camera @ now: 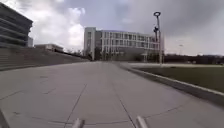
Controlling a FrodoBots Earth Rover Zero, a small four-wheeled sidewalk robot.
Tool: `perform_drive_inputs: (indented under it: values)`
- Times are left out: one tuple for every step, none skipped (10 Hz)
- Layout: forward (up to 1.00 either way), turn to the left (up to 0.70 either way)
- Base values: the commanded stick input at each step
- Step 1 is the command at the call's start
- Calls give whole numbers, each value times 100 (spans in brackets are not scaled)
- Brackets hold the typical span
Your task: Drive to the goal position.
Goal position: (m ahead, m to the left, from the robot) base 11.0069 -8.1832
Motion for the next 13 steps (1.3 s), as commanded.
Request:
perform_drive_inputs:
  values:
    - [70,0]
    - [70,0]
    - [70,0]
    - [70,0]
    - [70,9]
    - [70,18]
    - [70,27]
    - [70,33]
    - [70,17]
    - [70,1]
    - [70,0]
    - [70,0]
    - [70,0]
